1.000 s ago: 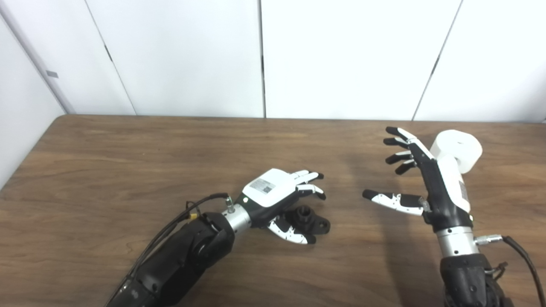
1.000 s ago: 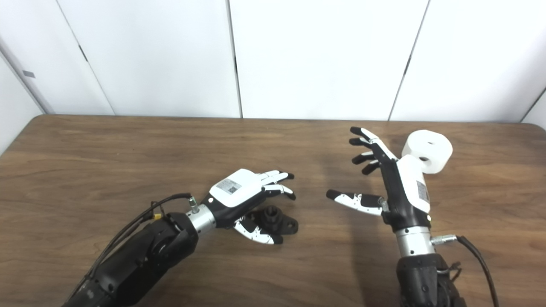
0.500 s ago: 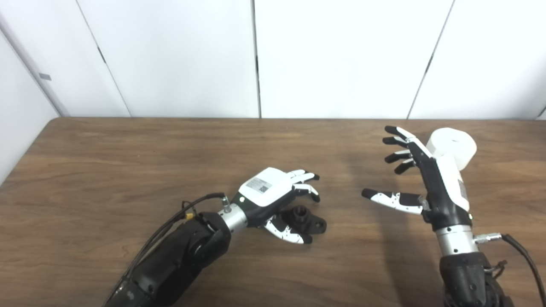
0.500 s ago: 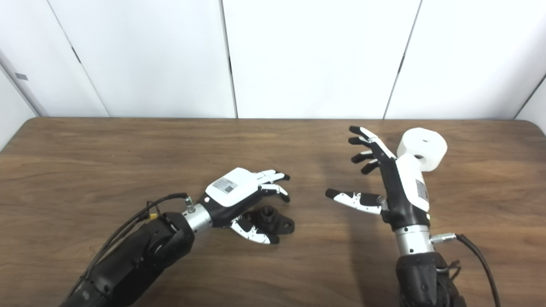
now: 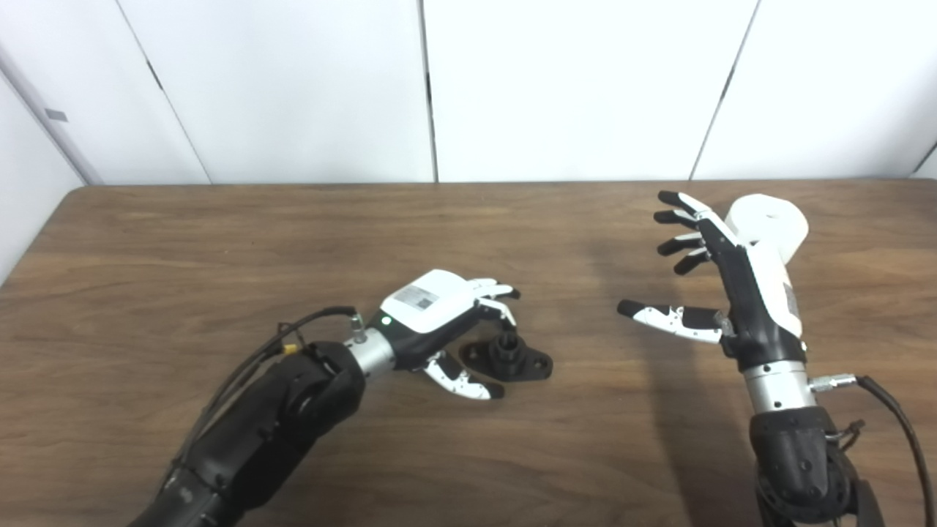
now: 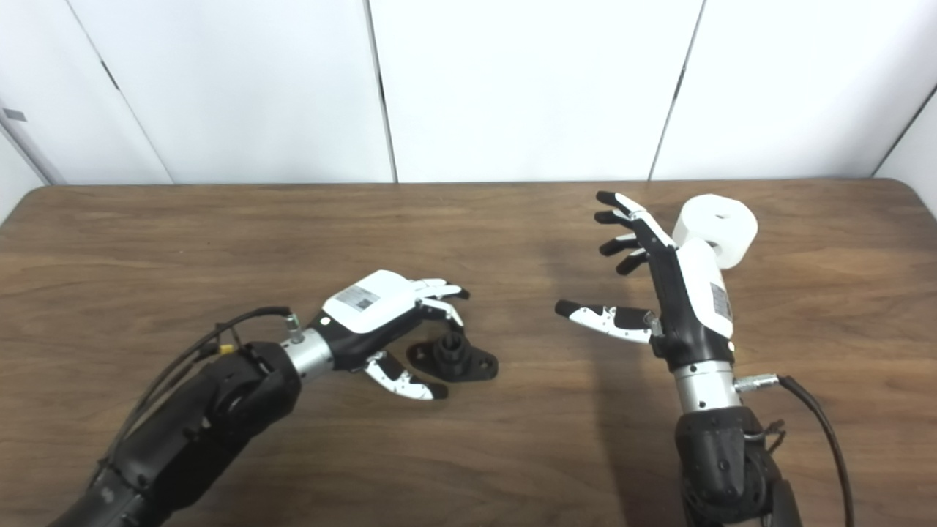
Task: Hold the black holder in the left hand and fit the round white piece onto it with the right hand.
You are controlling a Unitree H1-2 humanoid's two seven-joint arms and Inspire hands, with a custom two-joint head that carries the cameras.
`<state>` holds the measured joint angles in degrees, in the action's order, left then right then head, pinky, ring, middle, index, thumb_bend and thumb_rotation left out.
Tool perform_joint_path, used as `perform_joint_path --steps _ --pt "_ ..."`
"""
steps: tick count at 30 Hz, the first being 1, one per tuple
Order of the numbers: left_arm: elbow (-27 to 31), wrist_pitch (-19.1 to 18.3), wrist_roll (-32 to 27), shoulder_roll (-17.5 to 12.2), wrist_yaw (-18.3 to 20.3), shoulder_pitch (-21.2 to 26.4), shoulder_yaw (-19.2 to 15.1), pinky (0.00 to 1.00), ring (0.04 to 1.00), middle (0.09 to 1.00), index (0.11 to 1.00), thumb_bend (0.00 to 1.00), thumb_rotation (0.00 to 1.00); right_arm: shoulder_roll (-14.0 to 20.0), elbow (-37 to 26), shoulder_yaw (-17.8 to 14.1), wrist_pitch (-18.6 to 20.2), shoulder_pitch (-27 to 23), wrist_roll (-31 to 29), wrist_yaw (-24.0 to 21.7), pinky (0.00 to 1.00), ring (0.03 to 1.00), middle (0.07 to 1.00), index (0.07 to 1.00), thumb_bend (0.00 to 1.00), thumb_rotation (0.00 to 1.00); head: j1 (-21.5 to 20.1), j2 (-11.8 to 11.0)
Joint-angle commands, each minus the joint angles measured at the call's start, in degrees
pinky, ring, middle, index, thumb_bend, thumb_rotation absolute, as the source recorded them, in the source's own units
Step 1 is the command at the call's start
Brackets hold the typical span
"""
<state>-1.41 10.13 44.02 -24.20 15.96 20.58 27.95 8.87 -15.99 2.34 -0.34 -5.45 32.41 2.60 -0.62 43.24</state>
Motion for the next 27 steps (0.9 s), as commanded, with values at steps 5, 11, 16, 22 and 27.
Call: perform_joint_path --steps 5,11,16,22,27 --pt "-0.20 -0.79 2.30 -4.15 1.82 -1.30 -1.27 0.81 0.916 0.907 0.651 1.00 0.24 0.24 -1.18 0.00 -1.36 -2.31 -0.23 0.79 0.47 0.616 0.765 0.847 0.61 0.17 0.47 0.02" --pt "-0.48 -0.48 1.80 -4.69 1.71 -1.47 -2.27 0.80 0.913 0.905 0.654 1.00 0.24 0.18 -1.41 0.08 -1.10 -2.22 -0.11 0.71 0.47 0.616 0.768 0.847 0.61 0.15 0.46 0.25" --pt "-1.71 -0.16 2.37 -4.39 0.75 -1.56 -2.93 0.81 0.909 0.904 0.652 0.99 0.24 0.26 -1.33 0.08 -1.19 -2.24 -0.38 0.64 0.47 0.617 0.766 0.849 0.61 0.16 0.62 0.35" --pt "-4.84 1.83 -0.62 -2.38 -2.00 -2.07 -3.85 0.73 0.882 0.879 0.621 0.95 0.20 0.29 -1.22 0.29 -1.28 -2.27 -0.30 0.61 0.47 0.616 0.768 0.849 0.61 0.16 0.66 0.39" --pt "-7.57 2.58 -2.61 -0.30 -3.51 -2.14 -4.00 0.69 0.865 0.865 0.588 0.94 0.17 0.22 -1.46 0.50 -1.27 -2.17 0.12 0.73 0.47 0.613 0.766 0.851 0.61 0.17 0.46 0.60"
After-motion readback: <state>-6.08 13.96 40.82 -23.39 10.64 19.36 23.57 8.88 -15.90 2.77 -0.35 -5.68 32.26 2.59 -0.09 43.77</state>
